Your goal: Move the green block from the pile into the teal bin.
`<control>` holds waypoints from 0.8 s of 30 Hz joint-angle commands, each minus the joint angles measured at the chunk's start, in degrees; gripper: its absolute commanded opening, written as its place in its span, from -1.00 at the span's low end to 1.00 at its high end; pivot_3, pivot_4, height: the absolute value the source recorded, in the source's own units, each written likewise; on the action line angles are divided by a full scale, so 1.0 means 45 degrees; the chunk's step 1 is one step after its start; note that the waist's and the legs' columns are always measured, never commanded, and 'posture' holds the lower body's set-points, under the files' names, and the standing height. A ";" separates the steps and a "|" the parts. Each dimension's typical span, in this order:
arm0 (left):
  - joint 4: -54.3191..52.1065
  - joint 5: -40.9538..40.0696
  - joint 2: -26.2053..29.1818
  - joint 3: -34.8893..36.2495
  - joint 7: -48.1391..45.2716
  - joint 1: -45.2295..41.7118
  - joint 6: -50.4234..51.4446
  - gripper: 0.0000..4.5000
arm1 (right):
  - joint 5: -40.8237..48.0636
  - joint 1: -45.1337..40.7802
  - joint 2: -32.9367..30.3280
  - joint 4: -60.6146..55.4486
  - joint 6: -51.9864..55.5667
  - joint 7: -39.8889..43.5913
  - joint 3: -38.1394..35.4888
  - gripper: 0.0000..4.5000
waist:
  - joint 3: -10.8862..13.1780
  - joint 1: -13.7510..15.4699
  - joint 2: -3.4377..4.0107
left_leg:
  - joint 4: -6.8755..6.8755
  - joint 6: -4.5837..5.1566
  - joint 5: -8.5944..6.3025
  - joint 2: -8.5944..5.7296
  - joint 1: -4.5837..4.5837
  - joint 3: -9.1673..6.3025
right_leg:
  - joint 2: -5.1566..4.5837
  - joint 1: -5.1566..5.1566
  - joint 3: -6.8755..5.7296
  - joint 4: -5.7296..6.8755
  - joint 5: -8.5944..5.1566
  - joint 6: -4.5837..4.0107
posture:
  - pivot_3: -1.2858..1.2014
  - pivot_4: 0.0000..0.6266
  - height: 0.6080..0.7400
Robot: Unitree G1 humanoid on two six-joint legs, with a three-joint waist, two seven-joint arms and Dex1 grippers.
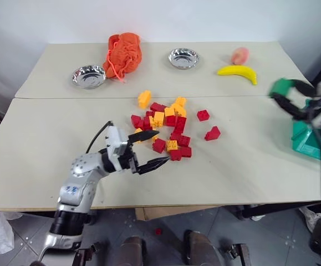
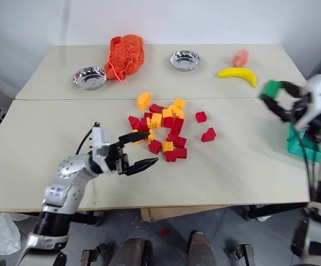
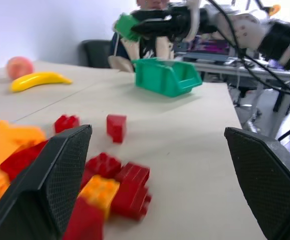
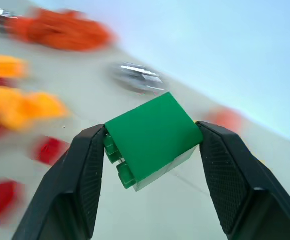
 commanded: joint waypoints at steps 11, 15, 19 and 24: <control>0.2084 0.0985 -0.0860 -0.0914 -0.0446 -0.1679 -0.1636 1.00 | -0.1146 0.2283 -0.1593 0.2032 -0.0928 -0.3988 -0.1998 0.09 | -0.0007 -0.0043 0.0013 | -0.0002 0.0020 0.0000 0.0001 0.0016 0.0037 | -0.0001 0.0004 0.0023 -0.0018 0.0007 0.0014 | 0.03 -0.52 1.00; 0.2184 0.1114 -0.0926 -0.0936 -0.0485 -0.1764 -0.1782 1.00 | -0.0611 0.2205 -0.1414 0.2512 -0.0931 -0.3565 -0.1900 0.09 | -0.0009 -0.0043 0.0015 | -0.0002 0.0021 0.0000 0.0001 0.0016 0.0036 | -0.0001 0.0004 0.0024 -0.0019 0.0008 0.0015 | 0.03 -0.52 1.00; 0.2029 0.1015 -0.0897 -0.0848 -0.0498 -0.1720 -0.1732 1.00 | -0.0063 0.2075 -0.1420 0.2699 -0.0332 -0.3060 -0.1662 0.25 | -0.0009 -0.0043 0.0016 | -0.0002 0.0022 0.0000 0.0001 0.0016 0.0034 | -0.0001 0.0006 0.0024 -0.0020 0.0008 0.0016 | 0.03 -0.52 1.00; 0.1691 0.0826 -0.0617 -0.0697 -0.0647 -0.1423 -0.1601 1.00 | -0.0053 0.2100 -0.1534 0.2777 -0.1072 -0.3035 -0.1476 0.25 | -0.0011 -0.0041 0.0020 | -0.0001 0.0022 0.0001 0.0000 0.0016 0.0033 | 0.0000 0.0007 0.0024 -0.0022 0.0009 0.0017 | 0.03 -0.52 1.00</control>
